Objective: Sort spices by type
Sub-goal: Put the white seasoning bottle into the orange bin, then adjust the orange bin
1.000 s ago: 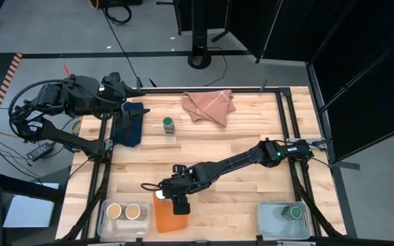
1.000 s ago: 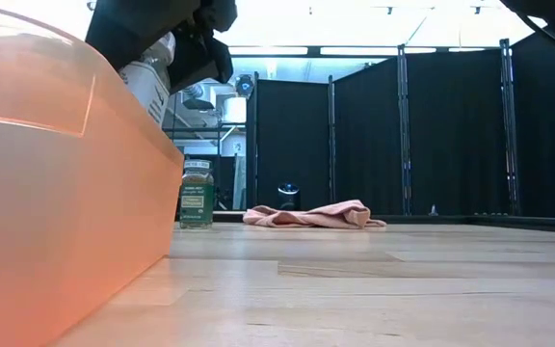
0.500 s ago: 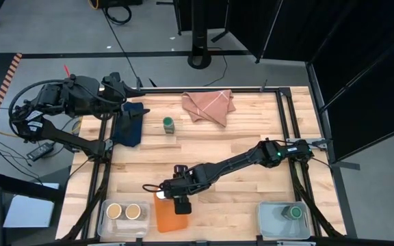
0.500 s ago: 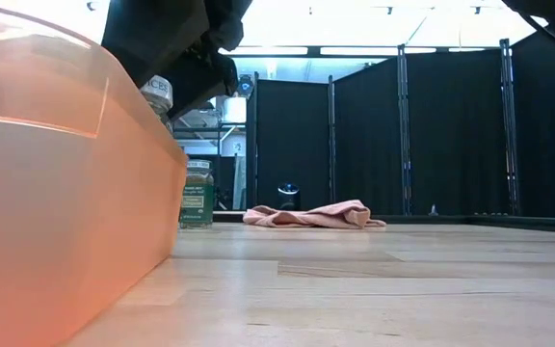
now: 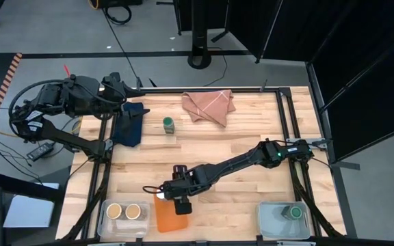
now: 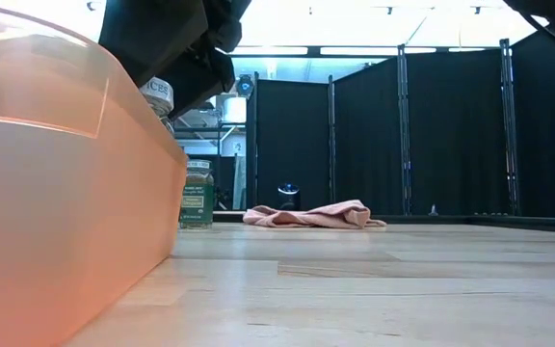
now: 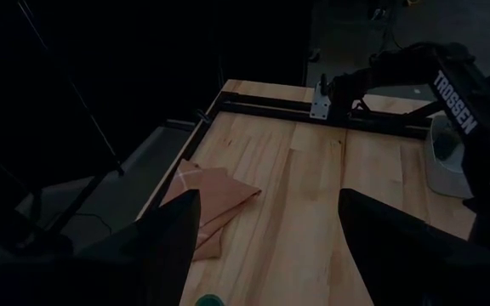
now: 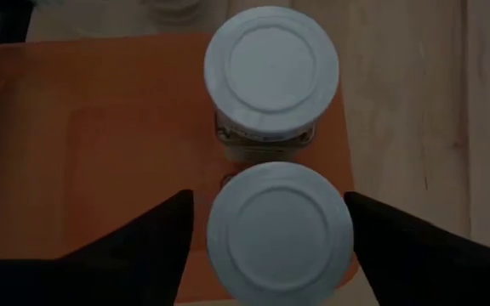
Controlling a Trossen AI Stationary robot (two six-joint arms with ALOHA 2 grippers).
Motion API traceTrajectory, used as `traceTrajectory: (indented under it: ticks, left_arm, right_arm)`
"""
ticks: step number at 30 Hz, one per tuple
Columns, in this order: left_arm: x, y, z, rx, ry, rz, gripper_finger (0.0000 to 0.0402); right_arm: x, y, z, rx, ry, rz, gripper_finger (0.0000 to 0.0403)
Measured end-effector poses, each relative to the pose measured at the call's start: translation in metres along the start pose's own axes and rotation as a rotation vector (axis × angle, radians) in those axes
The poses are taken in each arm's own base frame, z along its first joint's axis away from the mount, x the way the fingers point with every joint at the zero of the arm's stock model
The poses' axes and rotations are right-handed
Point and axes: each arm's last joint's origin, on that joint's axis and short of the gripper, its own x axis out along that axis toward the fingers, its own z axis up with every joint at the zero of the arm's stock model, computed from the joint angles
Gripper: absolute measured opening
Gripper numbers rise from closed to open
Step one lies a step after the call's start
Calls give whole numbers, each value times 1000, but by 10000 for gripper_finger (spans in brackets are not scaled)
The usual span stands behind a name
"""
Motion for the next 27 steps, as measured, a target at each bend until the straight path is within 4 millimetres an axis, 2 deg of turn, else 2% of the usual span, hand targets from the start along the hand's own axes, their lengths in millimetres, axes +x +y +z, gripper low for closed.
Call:
traceTrajectory:
  ticks: [8, 12, 17, 21, 27]
  left_arm:
    - [0, 0, 0, 0, 0, 0, 284]
    - [0, 0, 0, 0, 0, 0, 284]
    - [0, 0, 0, -3, 0, 0, 284]
    - [0, 0, 0, -7, 0, 0, 284]
    - [0, 0, 0, -15, 0, 0, 284]
  right_arm:
    - [-1, 0, 1, 1, -6, 1, 336]
    - [-11, 0, 6, 2, -24, 4, 342]
    - [-24, -1, 11, 6, -53, -15, 337]
    - [-42, -6, 12, 9, -50, -83, 330]
    - [-43, -29, -4, 48, 114, -254, 304]
